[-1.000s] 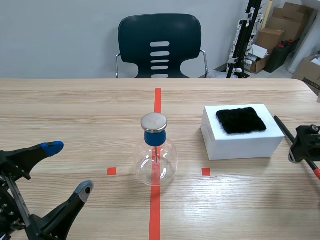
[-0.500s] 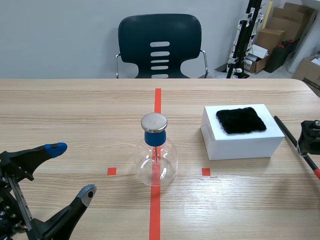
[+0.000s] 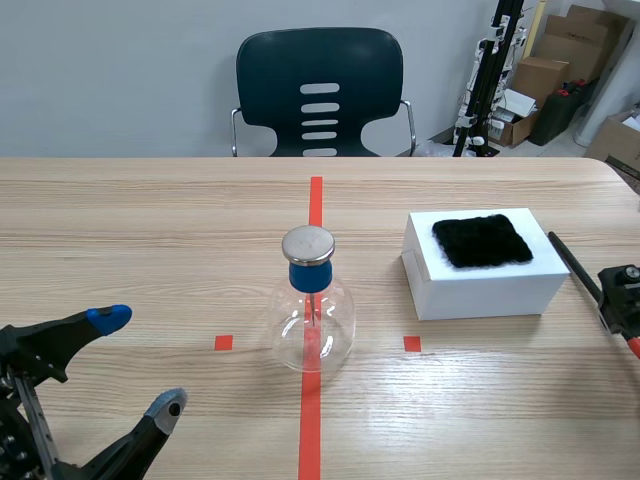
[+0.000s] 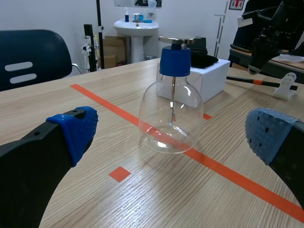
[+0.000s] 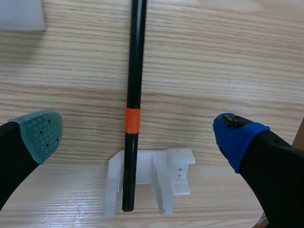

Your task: Do the electroscope experiment. pick up the black charging rod

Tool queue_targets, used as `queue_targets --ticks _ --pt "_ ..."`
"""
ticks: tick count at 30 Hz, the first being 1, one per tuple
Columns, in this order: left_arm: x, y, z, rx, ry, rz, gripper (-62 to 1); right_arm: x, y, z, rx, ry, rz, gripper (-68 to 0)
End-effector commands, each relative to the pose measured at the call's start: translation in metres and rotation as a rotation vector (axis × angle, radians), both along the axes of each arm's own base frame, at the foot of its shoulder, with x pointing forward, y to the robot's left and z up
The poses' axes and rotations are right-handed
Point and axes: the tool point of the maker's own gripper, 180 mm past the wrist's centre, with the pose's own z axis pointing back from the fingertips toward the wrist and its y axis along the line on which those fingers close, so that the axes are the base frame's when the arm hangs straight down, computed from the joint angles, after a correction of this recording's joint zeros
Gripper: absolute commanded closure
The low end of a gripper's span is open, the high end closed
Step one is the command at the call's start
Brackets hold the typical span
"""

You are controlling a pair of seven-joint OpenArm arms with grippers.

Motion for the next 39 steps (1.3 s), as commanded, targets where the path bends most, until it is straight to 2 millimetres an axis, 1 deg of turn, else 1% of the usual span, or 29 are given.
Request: queue_targets --ticks 1,4,8,10,16,27,32,39 --pt "0.004 0.003 0.010 -0.018 -0.031 0.003 -62.3 0.006 -0.005 0.008 -0.013 -0.021 0.016 -67.9" --pt "0.004 0.003 0.010 -0.017 -0.031 0.002 -62.3 0.003 -0.005 0.003 0.001 -0.008 0.033 -67.9" --pt "0.004 0.003 0.009 -0.015 -0.028 0.002 -62.3 -0.004 -0.011 -0.005 0.017 0.018 0.003 -67.9" --pt "0.004 0.003 0.009 -0.013 -0.027 0.002 -62.3 -0.005 -0.010 -0.007 0.026 0.030 0.014 -67.9" --pt "0.005 0.002 0.007 -0.005 -0.020 0.002 -62.3 -0.004 -0.008 -0.009 0.032 0.059 -0.001 -67.9" --pt "0.005 0.002 0.007 -0.005 -0.020 0.003 -62.3 -0.006 0.001 -0.021 0.008 0.086 0.021 -67.9" --pt "0.004 0.003 0.009 -0.013 -0.026 0.003 -62.3 -0.003 0.000 -0.024 0.008 0.059 0.017 -67.9" --pt "0.004 0.003 0.009 -0.013 -0.026 0.003 -62.3 -0.005 -0.002 -0.033 0.011 0.054 0.003 -67.9"
